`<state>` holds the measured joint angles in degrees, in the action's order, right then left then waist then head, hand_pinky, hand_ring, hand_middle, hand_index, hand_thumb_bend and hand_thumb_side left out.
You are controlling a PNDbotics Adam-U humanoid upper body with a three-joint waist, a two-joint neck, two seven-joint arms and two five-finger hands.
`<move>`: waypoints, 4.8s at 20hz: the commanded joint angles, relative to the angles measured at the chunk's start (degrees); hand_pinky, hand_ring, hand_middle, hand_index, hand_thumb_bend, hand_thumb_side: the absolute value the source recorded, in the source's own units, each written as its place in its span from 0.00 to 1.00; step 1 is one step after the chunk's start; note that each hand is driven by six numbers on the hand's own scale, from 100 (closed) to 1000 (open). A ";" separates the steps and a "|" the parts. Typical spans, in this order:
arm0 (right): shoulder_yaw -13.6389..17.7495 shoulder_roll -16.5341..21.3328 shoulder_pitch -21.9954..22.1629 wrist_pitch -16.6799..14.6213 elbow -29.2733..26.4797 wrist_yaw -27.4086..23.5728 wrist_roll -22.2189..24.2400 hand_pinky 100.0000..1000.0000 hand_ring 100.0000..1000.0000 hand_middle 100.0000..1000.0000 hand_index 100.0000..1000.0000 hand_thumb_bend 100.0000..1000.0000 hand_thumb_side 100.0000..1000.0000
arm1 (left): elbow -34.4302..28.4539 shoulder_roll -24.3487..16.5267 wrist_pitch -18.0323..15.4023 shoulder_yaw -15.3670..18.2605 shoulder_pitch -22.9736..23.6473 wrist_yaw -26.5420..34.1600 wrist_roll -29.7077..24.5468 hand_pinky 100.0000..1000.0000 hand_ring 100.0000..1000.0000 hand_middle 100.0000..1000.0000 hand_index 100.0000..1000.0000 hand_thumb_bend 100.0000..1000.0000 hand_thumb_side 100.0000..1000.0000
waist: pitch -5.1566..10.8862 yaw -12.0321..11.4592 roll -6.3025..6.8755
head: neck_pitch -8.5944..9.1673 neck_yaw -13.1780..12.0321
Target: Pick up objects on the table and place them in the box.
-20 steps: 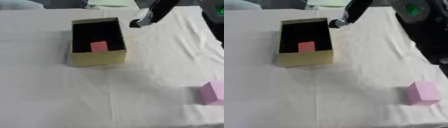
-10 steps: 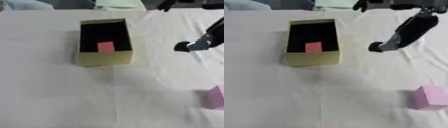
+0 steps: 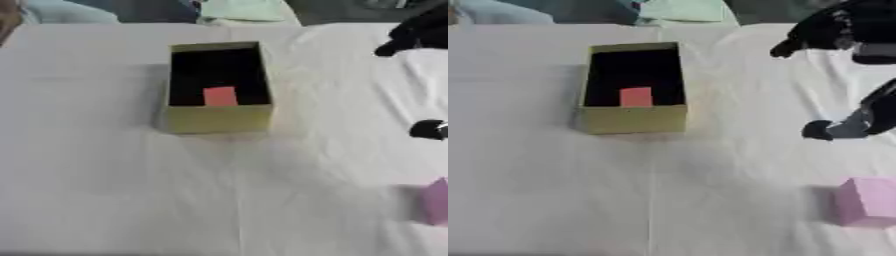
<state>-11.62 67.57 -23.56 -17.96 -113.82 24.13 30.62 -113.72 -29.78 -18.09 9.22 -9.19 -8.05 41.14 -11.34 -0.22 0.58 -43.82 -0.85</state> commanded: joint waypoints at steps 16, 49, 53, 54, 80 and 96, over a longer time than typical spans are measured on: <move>8.30 1.23 21.34 -2.53 -0.77 9.99 -9.83 0.89 0.92 0.78 0.95 0.45 0.51 | -0.87 -1.82 0.32 1.57 1.41 -1.48 1.49 0.64 0.65 0.64 0.77 0.37 0.80 | 1.60 2.91 0.68 | -0.30 -1.30; 6.30 -0.67 25.08 4.43 -0.77 16.02 -4.13 0.89 0.92 0.78 0.94 0.52 0.45 | -0.87 -1.43 0.63 1.05 1.71 -1.14 0.61 0.63 0.65 0.64 0.77 0.36 0.81 | 1.58 3.14 1.38 | -0.30 2.14; 6.34 -1.25 25.23 6.23 -0.77 15.00 -3.17 0.88 0.91 0.77 0.93 0.48 0.45 | -0.87 -1.33 0.65 1.07 1.72 -1.10 0.59 0.63 0.65 0.64 0.77 0.36 0.81 | 1.57 3.14 1.52 | -0.30 2.83; 6.36 -1.37 25.29 6.72 -0.77 14.78 -2.86 0.88 0.91 0.77 0.93 0.49 0.44 | -0.87 -1.31 0.66 1.07 1.74 -1.11 0.57 0.63 0.65 0.64 0.77 0.36 0.81 | 1.56 3.13 1.56 | -0.30 2.99; 4.63 -3.12 22.93 12.33 6.02 12.34 0.69 0.84 0.80 0.68 0.85 0.54 0.26 | -0.87 -0.70 0.79 0.81 1.69 -0.85 -0.24 0.63 0.65 0.64 0.77 0.35 0.82 | 1.23 2.50 2.63 | -0.30 3.95; 3.76 -3.96 22.34 13.23 6.60 10.95 -3.87 0.59 0.57 0.41 0.62 0.46 0.24 | -0.87 -0.55 0.76 0.86 1.70 -0.81 -0.63 0.63 0.65 0.64 0.77 0.35 0.82 | 1.25 2.26 2.62 | -0.30 4.06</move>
<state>-8.49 62.30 -0.98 -4.70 -106.27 35.67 27.10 -113.72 -29.23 -17.28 9.73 -7.08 -9.07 40.70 -10.76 2.10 3.43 -43.82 3.22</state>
